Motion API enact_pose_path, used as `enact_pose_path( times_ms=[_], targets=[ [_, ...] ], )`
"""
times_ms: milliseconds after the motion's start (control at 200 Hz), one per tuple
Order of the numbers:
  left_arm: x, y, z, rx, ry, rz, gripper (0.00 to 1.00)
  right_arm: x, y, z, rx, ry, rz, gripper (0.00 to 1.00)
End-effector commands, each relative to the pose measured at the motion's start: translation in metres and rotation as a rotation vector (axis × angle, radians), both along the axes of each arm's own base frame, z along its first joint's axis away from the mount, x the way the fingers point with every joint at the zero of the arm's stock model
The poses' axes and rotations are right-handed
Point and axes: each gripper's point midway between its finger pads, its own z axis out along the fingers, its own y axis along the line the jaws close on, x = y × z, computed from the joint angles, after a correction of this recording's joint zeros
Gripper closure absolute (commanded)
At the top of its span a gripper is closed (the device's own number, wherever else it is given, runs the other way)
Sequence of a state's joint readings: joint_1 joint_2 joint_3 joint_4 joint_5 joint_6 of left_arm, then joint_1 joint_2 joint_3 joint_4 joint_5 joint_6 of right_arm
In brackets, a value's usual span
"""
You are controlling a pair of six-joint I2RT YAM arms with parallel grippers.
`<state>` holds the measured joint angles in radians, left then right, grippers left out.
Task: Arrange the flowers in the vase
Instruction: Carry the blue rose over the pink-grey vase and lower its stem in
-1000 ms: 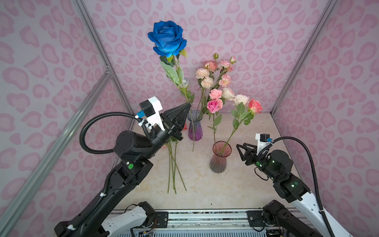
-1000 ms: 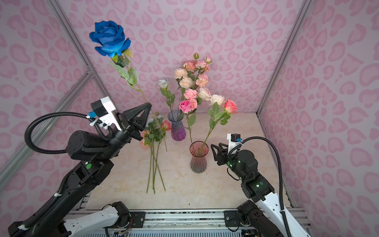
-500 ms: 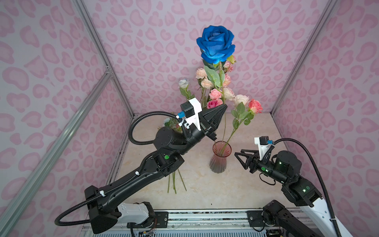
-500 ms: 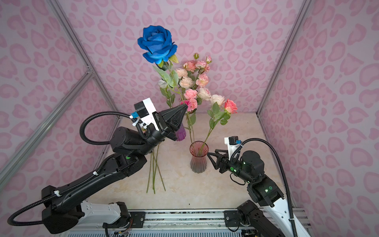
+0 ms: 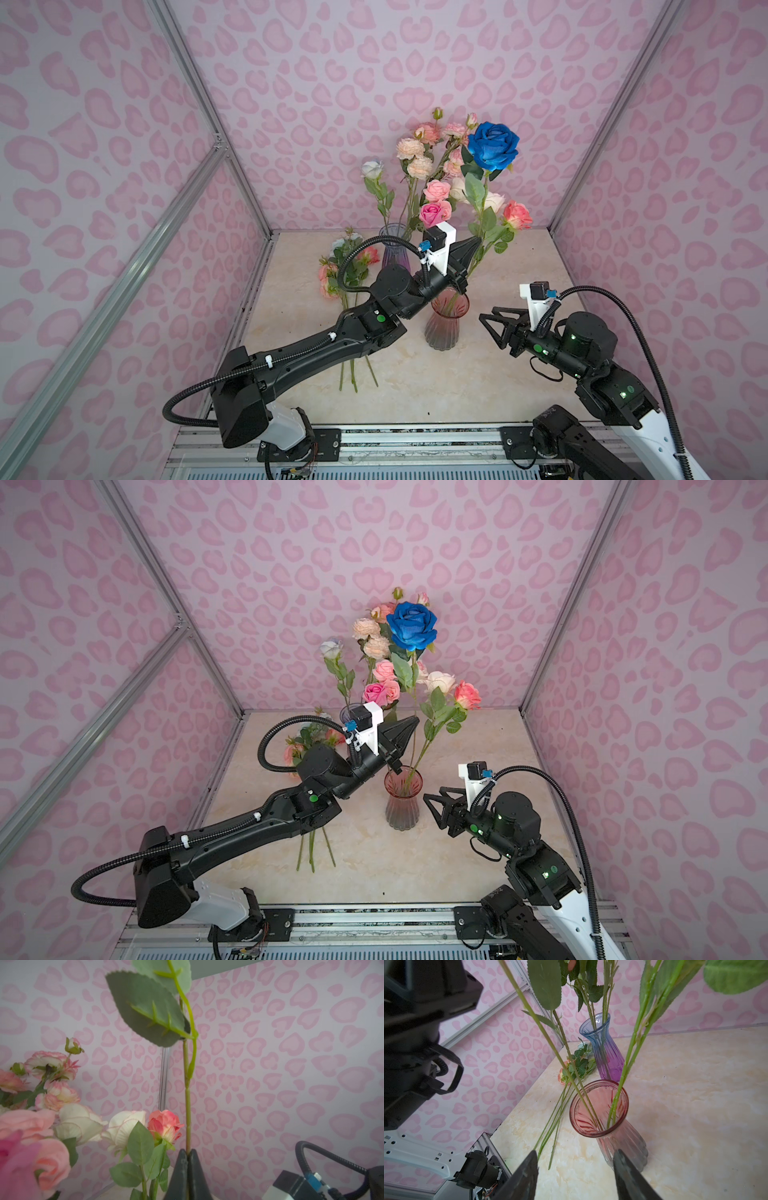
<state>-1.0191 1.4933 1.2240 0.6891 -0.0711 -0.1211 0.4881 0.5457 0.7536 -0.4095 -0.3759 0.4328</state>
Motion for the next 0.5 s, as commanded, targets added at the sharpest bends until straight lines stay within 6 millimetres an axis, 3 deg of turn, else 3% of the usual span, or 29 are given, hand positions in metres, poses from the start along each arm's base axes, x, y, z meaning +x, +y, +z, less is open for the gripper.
enact_pose_path(
  times_ms=[0, 95, 345, 495],
  targets=[
    [0.011, 0.005, -0.015, -0.063, 0.083, 0.042, 0.97, 0.004, -0.003, -0.003, -0.013, -0.011, -0.022, 0.41],
    [0.014, 0.003, -0.03, -0.05, 0.122, 0.058, 0.96, 0.006, -0.001, -0.004, -0.007, -0.009, -0.021, 0.41],
    [0.015, 0.0, -0.055, 0.007, 0.166, 0.067, 0.82, 0.013, -0.002, -0.006, -0.012, -0.008, -0.041, 0.41],
    [0.015, 0.0, -0.069, 0.04, 0.183, 0.077, 0.82, 0.015, -0.002, -0.006, -0.016, -0.004, -0.05, 0.41]
  ],
)
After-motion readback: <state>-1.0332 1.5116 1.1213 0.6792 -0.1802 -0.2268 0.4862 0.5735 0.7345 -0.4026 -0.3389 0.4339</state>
